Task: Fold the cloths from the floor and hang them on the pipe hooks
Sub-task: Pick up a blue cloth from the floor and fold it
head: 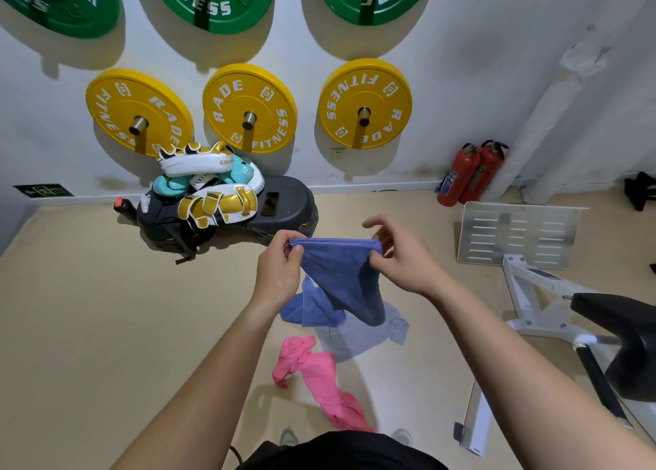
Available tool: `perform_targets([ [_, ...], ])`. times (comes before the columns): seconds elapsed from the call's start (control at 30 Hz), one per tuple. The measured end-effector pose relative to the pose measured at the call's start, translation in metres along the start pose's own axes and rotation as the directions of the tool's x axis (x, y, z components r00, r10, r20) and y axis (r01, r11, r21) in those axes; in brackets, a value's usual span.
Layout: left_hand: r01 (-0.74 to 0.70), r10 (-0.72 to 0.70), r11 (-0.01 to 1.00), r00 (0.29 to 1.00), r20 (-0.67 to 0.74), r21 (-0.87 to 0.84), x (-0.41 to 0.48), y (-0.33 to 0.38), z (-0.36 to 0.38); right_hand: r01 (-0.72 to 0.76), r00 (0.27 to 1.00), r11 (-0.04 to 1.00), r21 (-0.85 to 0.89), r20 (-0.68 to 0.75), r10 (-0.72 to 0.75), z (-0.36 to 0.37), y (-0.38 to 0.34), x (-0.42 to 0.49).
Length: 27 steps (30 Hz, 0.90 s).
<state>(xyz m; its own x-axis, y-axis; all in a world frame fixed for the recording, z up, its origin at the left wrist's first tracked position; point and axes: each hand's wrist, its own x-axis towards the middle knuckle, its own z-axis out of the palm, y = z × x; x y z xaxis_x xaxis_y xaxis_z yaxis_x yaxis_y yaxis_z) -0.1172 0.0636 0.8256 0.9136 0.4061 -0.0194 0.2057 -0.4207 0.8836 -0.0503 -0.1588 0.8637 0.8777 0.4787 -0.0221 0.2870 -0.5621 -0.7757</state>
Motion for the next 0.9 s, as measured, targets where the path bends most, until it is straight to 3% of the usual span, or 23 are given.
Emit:
perform_targets([
  [0.17, -0.126, 0.135, 0.989, 0.984, 0.113, -0.084, -0.001, 0.031, 0.012, -0.077, 0.977, 0.970, -0.231, 0.179, 0.120, -0.018, -0.002, 0.012],
  [0.27, -0.183, 0.197, 0.978, 0.968, 0.155, -0.099, 0.000, 0.046, 0.012, 0.006, 0.973, 0.950, -0.314, 0.219, 0.066, -0.015, -0.016, 0.017],
  [0.4, -0.204, 0.214, 0.975, 0.966, 0.142, -0.084, 0.003, 0.051, 0.002, 0.136, 0.980, 0.946, -0.293, 0.179, -0.085, -0.007, -0.035, 0.030],
  [0.5, -0.109, 0.132, 0.977, 0.985, 0.115, -0.182, 0.008, 0.041, -0.013, 0.219, 0.967, 0.933, -0.287, 0.192, -0.168, -0.009, -0.054, 0.043],
  [0.6, 0.035, 0.030, 0.964, 0.971, 0.238, -0.265, 0.009, 0.032, -0.018, 0.287, 0.948, 0.925, -0.248, 0.210, -0.238, -0.017, -0.082, 0.053],
  [0.77, 0.110, -0.048, 0.970, 0.961, 0.273, -0.217, 0.011, 0.017, -0.003, 0.340, 0.932, 0.895, -0.290, 0.234, -0.279, -0.037, -0.108, 0.068],
  [0.9, 0.153, -0.086, 0.973, 0.935, 0.343, -0.173, 0.008, -0.003, 0.009, 0.306, 0.952, 0.911, -0.276, 0.118, -0.284, -0.060, -0.110, 0.076],
])
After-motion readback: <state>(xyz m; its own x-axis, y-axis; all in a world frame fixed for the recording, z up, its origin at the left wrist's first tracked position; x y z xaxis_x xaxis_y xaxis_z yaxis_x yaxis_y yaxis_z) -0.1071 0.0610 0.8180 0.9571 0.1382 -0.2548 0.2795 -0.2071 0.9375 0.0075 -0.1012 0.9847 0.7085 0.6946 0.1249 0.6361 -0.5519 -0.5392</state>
